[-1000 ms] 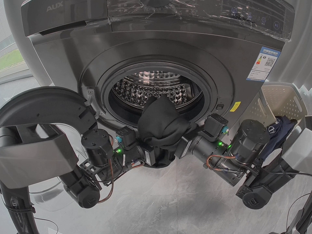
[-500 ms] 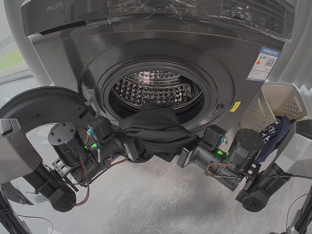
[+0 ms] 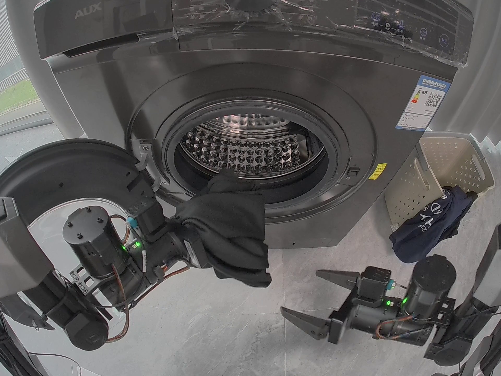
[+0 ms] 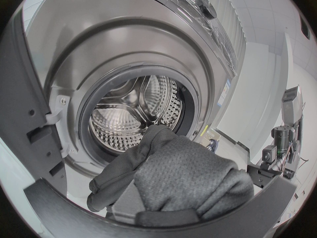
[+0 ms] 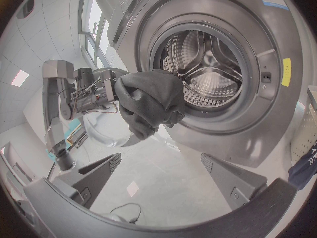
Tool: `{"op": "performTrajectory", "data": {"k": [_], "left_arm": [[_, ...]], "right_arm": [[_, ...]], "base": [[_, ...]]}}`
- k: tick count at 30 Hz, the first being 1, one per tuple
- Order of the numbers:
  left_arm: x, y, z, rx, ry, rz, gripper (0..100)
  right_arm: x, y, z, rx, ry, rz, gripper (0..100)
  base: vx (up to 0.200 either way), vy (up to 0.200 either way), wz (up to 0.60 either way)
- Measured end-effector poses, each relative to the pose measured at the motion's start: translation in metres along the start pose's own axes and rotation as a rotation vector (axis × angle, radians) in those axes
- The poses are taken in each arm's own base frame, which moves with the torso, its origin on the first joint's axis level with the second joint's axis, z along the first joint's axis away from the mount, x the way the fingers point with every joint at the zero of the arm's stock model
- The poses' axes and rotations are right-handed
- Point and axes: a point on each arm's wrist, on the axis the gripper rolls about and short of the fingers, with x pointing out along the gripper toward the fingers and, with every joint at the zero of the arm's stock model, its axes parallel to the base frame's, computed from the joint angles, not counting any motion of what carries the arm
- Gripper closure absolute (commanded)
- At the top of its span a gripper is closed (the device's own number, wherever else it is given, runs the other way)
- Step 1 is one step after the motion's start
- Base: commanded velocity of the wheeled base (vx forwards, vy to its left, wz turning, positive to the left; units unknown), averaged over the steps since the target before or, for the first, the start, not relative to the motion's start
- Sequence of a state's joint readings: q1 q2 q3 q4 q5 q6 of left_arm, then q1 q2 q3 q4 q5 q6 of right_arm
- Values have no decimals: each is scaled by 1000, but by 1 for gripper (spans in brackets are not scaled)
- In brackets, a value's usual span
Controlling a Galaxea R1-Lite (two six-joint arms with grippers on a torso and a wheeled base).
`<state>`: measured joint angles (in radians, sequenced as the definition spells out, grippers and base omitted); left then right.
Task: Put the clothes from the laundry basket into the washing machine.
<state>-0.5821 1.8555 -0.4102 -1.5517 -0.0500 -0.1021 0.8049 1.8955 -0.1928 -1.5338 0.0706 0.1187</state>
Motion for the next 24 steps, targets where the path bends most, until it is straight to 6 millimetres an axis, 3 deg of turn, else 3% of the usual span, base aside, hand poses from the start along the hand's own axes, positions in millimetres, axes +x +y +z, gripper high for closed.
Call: {"op": "performTrajectory", "data": {"k": [7, 14, 18, 24], "left_arm": [[-22, 0, -7, 2, 62, 15, 100], [-33, -1, -6, 13, 75, 10, 100], [-38, 0, -1, 16, 61, 10, 100], [-41, -1, 1, 20, 59, 5, 100]], "right_arm": [[-33, -8, -13, 10, 84, -34, 0], [-31, -42, -1, 33, 12, -205, 0], [-29, -57, 3, 42, -14, -275, 0], [-28, -63, 4, 46, -20, -296, 0]], "base": [[0, 0, 0], [0, 0, 0], [200, 0, 0], [200, 0, 0]]}}
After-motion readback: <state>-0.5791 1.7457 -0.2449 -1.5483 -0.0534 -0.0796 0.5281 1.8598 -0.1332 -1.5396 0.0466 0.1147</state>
